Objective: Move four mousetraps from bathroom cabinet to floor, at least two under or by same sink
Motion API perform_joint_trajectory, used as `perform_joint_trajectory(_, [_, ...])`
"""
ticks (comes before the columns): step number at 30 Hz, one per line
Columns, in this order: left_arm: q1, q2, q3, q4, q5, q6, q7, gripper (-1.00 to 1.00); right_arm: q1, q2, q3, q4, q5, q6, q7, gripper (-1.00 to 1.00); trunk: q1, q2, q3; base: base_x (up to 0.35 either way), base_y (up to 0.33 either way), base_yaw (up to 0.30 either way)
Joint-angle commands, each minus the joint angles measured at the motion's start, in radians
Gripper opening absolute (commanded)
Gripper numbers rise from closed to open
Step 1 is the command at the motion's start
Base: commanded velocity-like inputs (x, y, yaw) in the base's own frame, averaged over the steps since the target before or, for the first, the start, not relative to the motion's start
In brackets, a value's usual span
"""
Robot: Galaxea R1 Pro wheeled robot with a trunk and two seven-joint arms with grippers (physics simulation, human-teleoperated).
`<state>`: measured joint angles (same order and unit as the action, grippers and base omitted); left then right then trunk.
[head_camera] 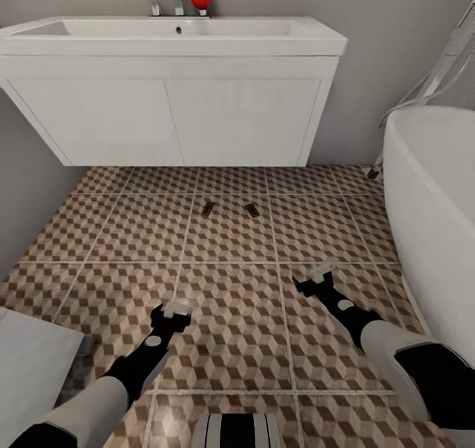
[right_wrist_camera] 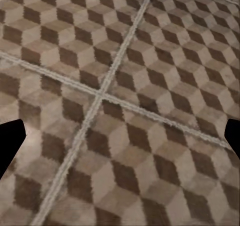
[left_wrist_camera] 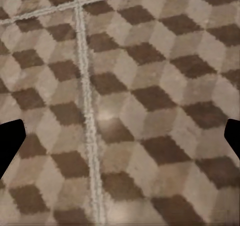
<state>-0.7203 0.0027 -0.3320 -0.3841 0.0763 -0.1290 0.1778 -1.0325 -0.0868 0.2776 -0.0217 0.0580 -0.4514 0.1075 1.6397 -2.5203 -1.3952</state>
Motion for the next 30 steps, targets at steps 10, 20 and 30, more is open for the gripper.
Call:
perform_joint_trajectory(10, [0.065, 0.026, -0.009, 0.031, 0.013, -0.078, 0.006, 1.0, 0.097, -0.015, -0.005, 0.001, 0.006, -0.088, -0.001, 1.0, -0.005, 0.002, 0.038, 0.0, 0.0, 0.0])
perform_joint_trajectory(20, [0.099, 0.036, -0.009, 0.077, 0.014, -0.133, 0.006, 1.0, 0.164, -0.036, -0.005, 0.0, 0.006, -0.105, 0.0, 1.0, -0.009, 0.004, 0.077, 0.0, 0.0, 0.0])
perform_joint_trajectory(30, [0.105, 0.036, -0.009, 0.184, 0.015, -0.26, 0.007, 1.0, 0.222, -0.052, -0.005, 0.002, 0.004, -0.17, 0.0, 1.0, -0.014, 0.007, 0.116, 0.0, 0.0, 0.0])
